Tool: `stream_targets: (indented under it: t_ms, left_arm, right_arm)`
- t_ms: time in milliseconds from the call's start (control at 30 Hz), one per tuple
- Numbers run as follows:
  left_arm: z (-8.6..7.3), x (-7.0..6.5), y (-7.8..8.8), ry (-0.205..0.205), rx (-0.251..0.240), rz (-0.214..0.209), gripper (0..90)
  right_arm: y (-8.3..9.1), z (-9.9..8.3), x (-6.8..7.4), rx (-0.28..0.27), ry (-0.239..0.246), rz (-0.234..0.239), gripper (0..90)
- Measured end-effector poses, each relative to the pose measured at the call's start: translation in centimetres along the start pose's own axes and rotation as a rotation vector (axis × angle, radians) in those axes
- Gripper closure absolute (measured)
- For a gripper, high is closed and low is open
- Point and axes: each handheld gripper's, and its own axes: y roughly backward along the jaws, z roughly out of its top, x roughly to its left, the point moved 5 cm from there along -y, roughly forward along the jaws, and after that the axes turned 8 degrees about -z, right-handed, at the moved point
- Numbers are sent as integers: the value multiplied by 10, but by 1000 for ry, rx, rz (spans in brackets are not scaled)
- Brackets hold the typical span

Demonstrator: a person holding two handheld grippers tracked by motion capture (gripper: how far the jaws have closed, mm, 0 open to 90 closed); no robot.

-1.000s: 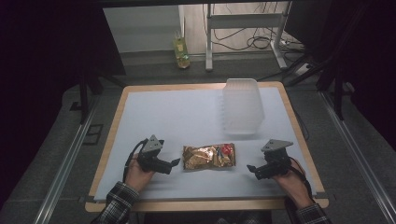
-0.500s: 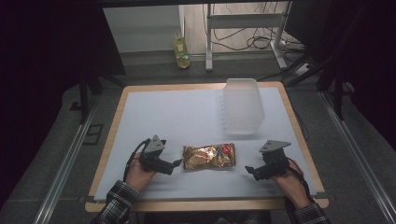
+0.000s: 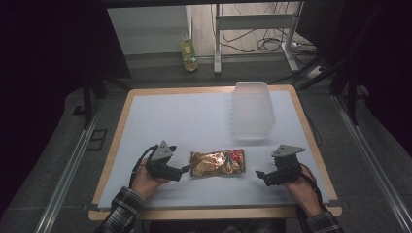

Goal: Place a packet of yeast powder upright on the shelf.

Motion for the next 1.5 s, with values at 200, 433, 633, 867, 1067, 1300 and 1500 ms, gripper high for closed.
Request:
stream_targets:
  t_ms: [200,433,633,867,1067,1300,1500]
  left_arm:
    - [5,-5,2,25,-39,-57,352]
    - [9,-9,-2,13,-35,-88,468]
    - [13,-12,-7,12,-33,-114,649]
    - [15,-13,-17,10,-11,-131,870]
    - [15,-13,-27,26,-4,-154,889]
    - [8,-10,-44,36,16,-157,889]
    - [3,-7,-48,49,28,-170,896]
  right_arm:
    - [1,0,-1,-10,9,-8,0]
    - [0,0,0,-8,27,-20,0]
    - [0,0,1,-6,32,-25,0]
    - [0,-1,3,-2,40,-33,0]
    - [-1,-1,4,-5,45,-28,0]
    - [-1,1,5,-10,42,-33,0]
    - [-1,3,5,-16,41,-32,0]
